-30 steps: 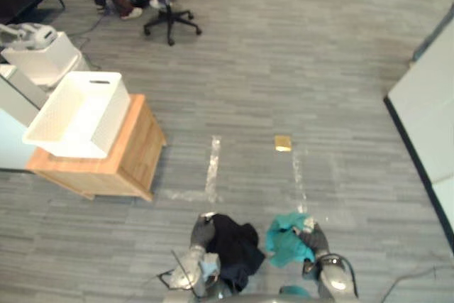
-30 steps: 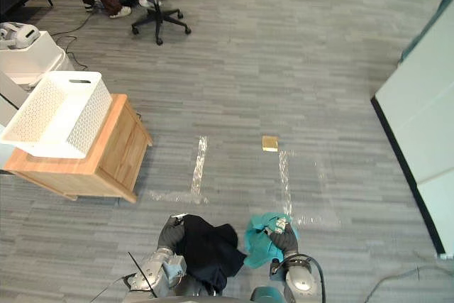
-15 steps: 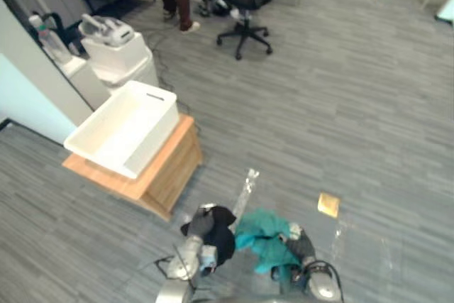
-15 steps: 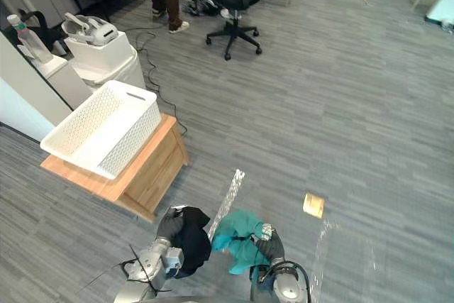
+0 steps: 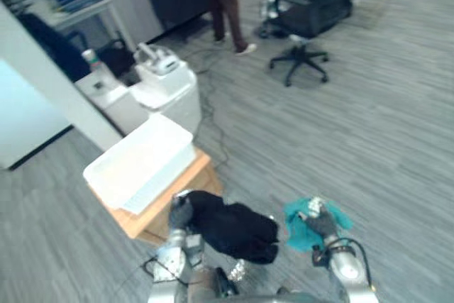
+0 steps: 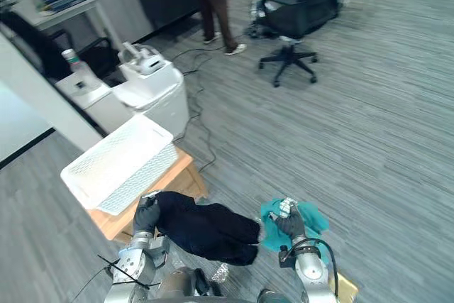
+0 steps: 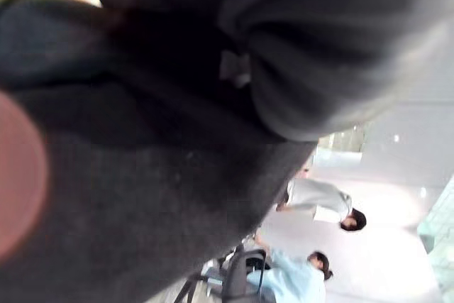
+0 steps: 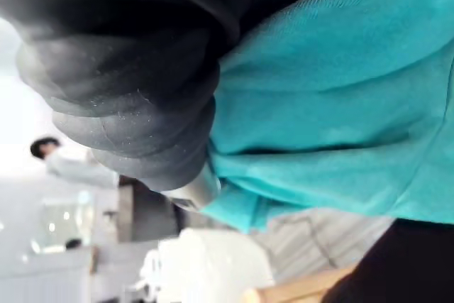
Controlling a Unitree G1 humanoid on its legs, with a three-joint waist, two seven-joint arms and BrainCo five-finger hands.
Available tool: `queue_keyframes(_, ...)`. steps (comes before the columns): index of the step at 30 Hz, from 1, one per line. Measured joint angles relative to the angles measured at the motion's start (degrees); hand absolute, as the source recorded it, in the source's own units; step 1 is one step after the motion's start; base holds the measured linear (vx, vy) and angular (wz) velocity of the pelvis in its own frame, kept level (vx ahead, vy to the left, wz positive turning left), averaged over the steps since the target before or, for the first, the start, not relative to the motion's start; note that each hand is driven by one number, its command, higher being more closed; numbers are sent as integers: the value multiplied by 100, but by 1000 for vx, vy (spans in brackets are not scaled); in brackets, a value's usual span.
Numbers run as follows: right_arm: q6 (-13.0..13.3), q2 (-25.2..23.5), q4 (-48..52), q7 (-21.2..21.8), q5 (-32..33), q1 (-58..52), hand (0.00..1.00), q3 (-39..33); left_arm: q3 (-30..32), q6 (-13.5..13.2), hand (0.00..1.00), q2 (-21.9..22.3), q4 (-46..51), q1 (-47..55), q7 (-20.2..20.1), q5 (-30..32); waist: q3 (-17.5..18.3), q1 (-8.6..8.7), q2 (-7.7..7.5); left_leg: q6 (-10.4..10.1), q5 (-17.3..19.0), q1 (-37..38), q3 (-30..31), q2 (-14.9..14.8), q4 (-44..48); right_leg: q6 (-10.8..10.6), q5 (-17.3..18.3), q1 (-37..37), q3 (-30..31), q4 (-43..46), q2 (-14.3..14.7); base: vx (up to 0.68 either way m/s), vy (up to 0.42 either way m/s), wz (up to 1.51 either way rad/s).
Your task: Tidy the bed and pick cloth on bed and put in laundry
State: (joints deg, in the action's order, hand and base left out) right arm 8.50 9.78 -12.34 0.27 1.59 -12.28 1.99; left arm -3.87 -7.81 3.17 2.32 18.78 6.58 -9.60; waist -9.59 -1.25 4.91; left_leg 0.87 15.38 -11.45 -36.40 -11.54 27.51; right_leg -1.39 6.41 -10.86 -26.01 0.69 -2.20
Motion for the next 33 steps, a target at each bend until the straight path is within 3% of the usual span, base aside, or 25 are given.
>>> queue_keyframes(2,2,2,1,-4,-1,-8,100,-80,-34,2,100,-1,3,9,-4,-1,23,44,22,170,-268,155,-299,176,-639,-251,170,-117,-267,226,-52,351,24,78)
queue_keyframes(3,1,-8,-6,-5,-5,-85,100,-100,-50,4,100,0,5,25,-17,-6,78,35,38,418,-626,307,-246,273,-984,-376,383,-137,-405,579,-117,373,63,93)
queue_keyframes(4,-15,-95,-38,0,-14,-173,100,-80,-17,13,100,2,0,49,-13,-71,133,37,-117,568,-770,544,-107,587,-1263,-438,710,-90,-516,1363,-503,395,108,81)
queue_keyframes(5,-12,-124,-33,8,-25,-221,100,-72,-21,15,100,0,0,77,-11,-92,165,61,-169,575,-773,666,-6,732,-1435,-478,774,-1,-598,1826,-688,448,120,114)
queue_keyframes(6,-8,-261,-43,18,-84,-293,100,-64,-20,15,100,-6,65,140,-13,-91,236,134,-279,653,-824,1006,319,1031,-1816,-300,644,492,-636,3553,-1253,468,111,114)
queue_keyframes(7,-9,-352,-51,30,-169,-269,100,-47,-7,16,100,-15,117,141,5,-88,234,188,-343,697,-795,1123,447,1100,-1873,-183,701,870,-385,4479,-1503,478,57,112)
queue_keyframes(9,-10,-557,-53,121,-216,-195,100,76,19,16,100,-107,204,150,69,-49,219,233,-334,722,-778,1376,901,1122,-1962,-81,856,1489,349,5301,-1423,429,-4,100)
queue_keyframes(10,-10,-595,-53,128,-216,-175,100,133,33,16,100,-136,235,147,109,-40,216,255,-329,722,-779,1444,1030,1118,-1980,-79,882,1598,529,5254,-1331,388,-50,131)
queue_keyframes(13,-3,-671,-56,137,-198,-6,100,246,126,-7,100,-217,277,99,123,-56,206,376,-311,719,-779,1596,1797,1106,-1981,-141,1056,1941,1861,3667,-637,312,-136,136)
queue_keyframes(14,-3,-658,-66,124,-191,46,100,224,111,-14,100,-255,275,64,122,-72,207,383,-306,528,-772,1589,2059,1118,-1981,-222,1010,2035,2487,2908,-364,285,-235,146)
queue_keyframes(15,0,-656,-71,116,-169,60,100,214,94,-24,100,-315,276,41,119,-75,238,390,-368,370,-717,1592,2254,1210,-1994,-321,664,2055,2948,2138,-270,271,-238,144)
queue_keyframes(16,0,-671,-100,115,-152,69,100,228,102,-31,100,-391,287,40,118,-75,246,378,-484,304,-675,1629,2369,1333,-1994,-249,61,2076,3082,1785,-335,263,-266,134)
queue_keyframes(17,4,-703,-238,116,-129,121,100,258,126,-22,100,-462,233,38,117,-75,247,359,-642,199,-590,1714,2574,1526,-1985,-470,-273,2061,3040,1713,-544,180,-177,86)
queue_keyframes(18,-3,-671,-377,116,-117,179,100,265,151,-2,100,-421,194,73,119,-73,277,335,-552,170,-570,1721,2645,1484,-1972,-471,-250,1977,3002,1648,-547,230,-183,77)
queue_keyframes(19,-9,-557,-447,111,-109,270,100,262,163,-10,100,-283,246,199,109,-72,332,322,-326,63,-477,1636,2719,1316,-1885,-426,-318,1758,2792,1255,-478,197,-107,48)
queue_keyframes(20,-9,-517,-447,108,-109,302,100,258,168,-26,100,-218,256,232,106,-72,310,313,-214,7,-403,1576,2777,1222,-1761,-405,-368,1613,2662,1038,-431,174,-100,46)
queue_keyframes(23,-9,-480,-447,89,-108,292,100,255,125,-26,100,-122,256,237,99,-108,338,334,-76,-73,-332,1485,2832,1075,-1471,-358,-402,1323,2431,766,-369,85,-75,35)
queue_keyframes(29,-9,-572,-405,-24,-108,238,100,141,-116,-20,100,-132,257,208,74,-122,380,356,-173,-133,-421,1534,2773,1046,-1804,-305,-530,1217,2372,446,-318,7,-10,4)
queue_keyframes(33,-14,-673,168,-24,-104,108,100,-19,-288,-19,100,-237,264,205,-36,-101,405,353,-204,-222,-524,1622,2662,1034,-1936,-293,-551,1222,2430,405,-297,3,-8,-6)
